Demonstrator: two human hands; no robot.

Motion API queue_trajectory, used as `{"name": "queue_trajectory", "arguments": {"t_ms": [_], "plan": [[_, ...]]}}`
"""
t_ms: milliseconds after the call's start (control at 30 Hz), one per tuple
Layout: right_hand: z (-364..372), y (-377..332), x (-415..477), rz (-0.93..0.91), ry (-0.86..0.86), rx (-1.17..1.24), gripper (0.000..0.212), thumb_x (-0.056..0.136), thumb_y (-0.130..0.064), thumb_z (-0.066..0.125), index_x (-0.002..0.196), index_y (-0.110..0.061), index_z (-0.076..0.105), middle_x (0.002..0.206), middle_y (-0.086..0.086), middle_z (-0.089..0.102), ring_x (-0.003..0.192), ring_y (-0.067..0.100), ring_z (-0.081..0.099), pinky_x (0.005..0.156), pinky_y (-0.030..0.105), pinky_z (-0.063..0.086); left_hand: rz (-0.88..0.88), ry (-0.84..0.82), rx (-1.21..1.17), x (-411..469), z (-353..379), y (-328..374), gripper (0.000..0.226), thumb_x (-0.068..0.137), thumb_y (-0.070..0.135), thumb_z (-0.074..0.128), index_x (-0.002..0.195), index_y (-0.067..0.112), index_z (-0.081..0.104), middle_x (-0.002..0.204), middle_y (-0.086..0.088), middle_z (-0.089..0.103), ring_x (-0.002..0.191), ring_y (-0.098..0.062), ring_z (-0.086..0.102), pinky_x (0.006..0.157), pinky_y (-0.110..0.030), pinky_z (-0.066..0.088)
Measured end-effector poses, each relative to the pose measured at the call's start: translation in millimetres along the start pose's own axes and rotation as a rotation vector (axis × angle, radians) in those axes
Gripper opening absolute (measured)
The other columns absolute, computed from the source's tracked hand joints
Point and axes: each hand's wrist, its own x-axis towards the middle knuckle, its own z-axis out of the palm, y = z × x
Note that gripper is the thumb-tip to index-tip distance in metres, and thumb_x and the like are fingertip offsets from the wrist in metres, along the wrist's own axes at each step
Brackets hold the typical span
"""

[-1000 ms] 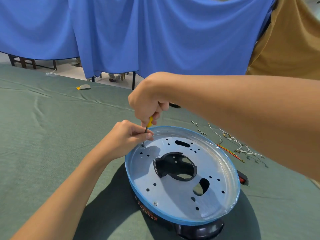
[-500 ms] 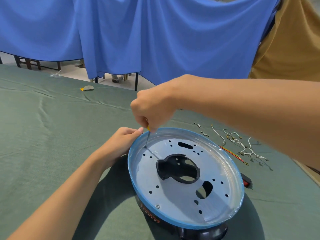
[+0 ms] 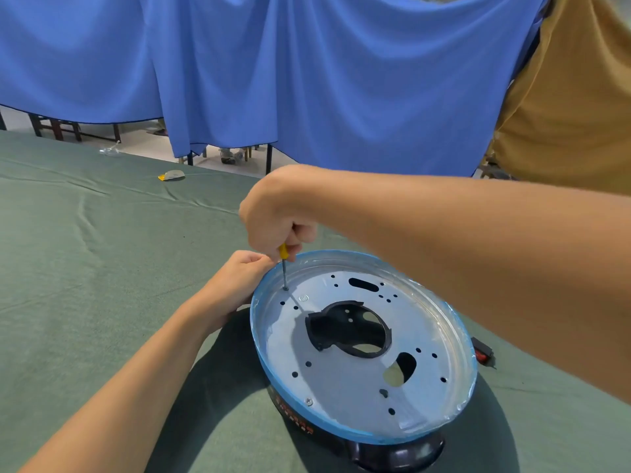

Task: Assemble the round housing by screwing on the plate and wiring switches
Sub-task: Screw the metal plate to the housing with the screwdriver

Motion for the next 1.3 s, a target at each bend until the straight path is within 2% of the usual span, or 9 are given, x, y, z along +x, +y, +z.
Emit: {"name": "queue_trajectory", "arguments": {"t_ms": [100,233,333,400,467,633,800,967,1300], "plan": [[1.9,-6.1,0.0,0.03,-0.052,0.062,0.028,0.098,-0.015,0.044,0.112,-0.003,0.064,0.074,0.0,0.054,0.025,0.011,0.033,0.032,0.009,0.026,-0.011,-0.009,0.014,2.6,-5.7,-2.4,0.029,0.097,0.019,0.051,0.094,-0.007,0.064,0.075,-0.013,0.063,0.068,-0.023,0.056,0.068,-0.035,0.045],[19.7,16.3,-22.2,-0.008,0.177,0.12,0.021,0.09,-0.005,0.045,0.071,-0.005,0.054,0.064,0.002,0.059,0.033,0.013,0.044,0.03,0.01,0.03,-0.072,-0.167,0.045,-2.0,-10.8,2.7,0.04,0.098,0.036,0.056,0.074,0.011,0.077,0.066,-0.001,0.071,0.053,-0.012,0.063,0.05,-0.018,0.046],[53.8,52.2,-39.8,0.094,0.498,0.339,0.028,0.088,-0.012,0.05,0.063,-0.013,0.04,0.06,0.006,0.044,0.052,0.023,0.042,0.04,0.023,0.028,-0.14,-0.245,0.156,-3.4,-10.7,8.4,0.03,0.094,0.034,0.065,0.079,0.012,0.079,0.079,-0.007,0.076,0.064,-0.016,0.071,0.054,-0.02,0.05],[85.8,75.1,-46.7,0.153,0.59,0.547,0.033,0.091,-0.02,0.052,0.063,-0.006,0.041,0.061,0.009,0.04,0.061,0.028,0.039,0.047,0.03,0.027,-0.189,-0.194,0.19,-0.6,-9.0,11.9,0.02,0.093,0.021,0.064,0.08,0.009,0.075,0.075,-0.005,0.076,0.063,-0.015,0.071,0.053,-0.02,0.051],[124.4,91.8,-51.1,0.21,0.607,0.695,0.035,0.095,-0.026,0.052,0.076,0.003,0.057,0.067,0.014,0.055,0.064,0.031,0.048,0.053,0.036,0.037,-0.221,-0.171,0.277,0.9,-6.9,17.1,0.012,0.093,0.015,0.061,0.088,0.009,0.07,0.071,-0.001,0.075,0.062,-0.015,0.069,0.055,-0.023,0.052],[207.3,107.2,-54.6,0.372,0.73,0.956,0.015,0.096,-0.035,0.054,0.091,-0.027,0.066,0.09,-0.009,0.066,0.088,0.014,0.06,0.075,0.033,0.05,-0.305,-0.084,0.331,0.6,-1.6,24.1,0.011,0.094,0.02,0.06,0.095,0.014,0.069,0.071,-0.002,0.075,0.07,-0.023,0.067,0.06,-0.031,0.054],[237.0,95.7,-43.6,0.432,1.013,1.14,0.013,0.097,-0.032,0.052,0.086,-0.031,0.061,0.079,-0.016,0.061,0.079,0.004,0.055,0.059,0.021,0.039,-0.348,-0.069,0.187,-2.0,4.8,31.3,0.032,0.1,0.035,0.054,0.103,0.008,0.071,0.096,-0.019,0.075,0.077,-0.03,0.066,0.077,-0.046,0.054],[244.6,92.0,-40.4,0.43,1.136,1.297,0.016,0.096,-0.03,0.054,0.082,-0.03,0.063,0.07,-0.016,0.063,0.069,0.001,0.057,0.056,0.021,0.038,-0.481,-0.092,-0.074,-5.7,5.1,37.8,0.028,0.094,0.029,0.062,0.102,0.004,0.07,0.081,-0.014,0.075,0.059,-0.027,0.069,0.051,-0.031,0.054],[240.1,93.7,-42.8,0.408,1.239,1.432,0.016,0.096,-0.029,0.054,0.083,-0.029,0.063,0.071,-0.015,0.064,0.07,0.002,0.059,0.06,0.021,0.042,-0.465,0.072,-0.044,-8.7,13.3,59.0,0.012,0.092,0.006,0.056,0.089,-0.003,0.063,0.062,-0.018,0.068,0.042,-0.029,0.063,0.04,-0.032,0.051]]}}
